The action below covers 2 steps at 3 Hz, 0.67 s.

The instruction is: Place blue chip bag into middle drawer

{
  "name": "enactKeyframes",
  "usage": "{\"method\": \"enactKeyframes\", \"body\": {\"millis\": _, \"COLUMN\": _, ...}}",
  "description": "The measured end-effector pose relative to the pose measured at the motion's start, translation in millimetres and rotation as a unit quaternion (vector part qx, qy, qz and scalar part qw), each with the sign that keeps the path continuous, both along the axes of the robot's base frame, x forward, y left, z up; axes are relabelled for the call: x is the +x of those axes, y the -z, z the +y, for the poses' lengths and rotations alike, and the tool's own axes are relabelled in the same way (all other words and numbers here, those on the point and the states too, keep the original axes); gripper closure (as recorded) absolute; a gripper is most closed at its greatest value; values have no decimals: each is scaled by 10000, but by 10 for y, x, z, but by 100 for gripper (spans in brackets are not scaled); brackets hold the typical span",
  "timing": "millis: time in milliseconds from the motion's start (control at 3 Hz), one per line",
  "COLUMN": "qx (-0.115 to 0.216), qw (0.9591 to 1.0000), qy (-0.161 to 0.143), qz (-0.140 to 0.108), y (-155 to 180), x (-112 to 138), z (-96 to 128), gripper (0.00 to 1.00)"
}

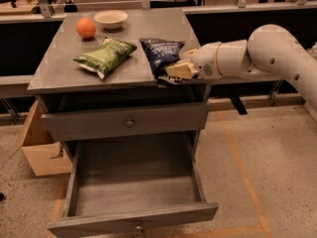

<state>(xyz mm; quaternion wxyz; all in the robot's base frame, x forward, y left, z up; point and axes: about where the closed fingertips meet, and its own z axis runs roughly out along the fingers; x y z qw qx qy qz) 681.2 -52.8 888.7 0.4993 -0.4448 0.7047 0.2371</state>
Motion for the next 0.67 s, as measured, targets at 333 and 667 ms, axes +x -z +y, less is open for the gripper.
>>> {"method": "enactKeyframes", "body": {"millis": 333, "qx": -38, "qw": 9990, "qy": -432, "qz": 72, "y": 144, "x": -554, "z": 168, "gripper": 100}}
{"method": "enactKeyframes", "body": {"millis": 667, "qx": -404, "qw": 9945, "qy": -919, "qz": 296, "y": 574, "x": -1080, "z": 242, "gripper": 100}}
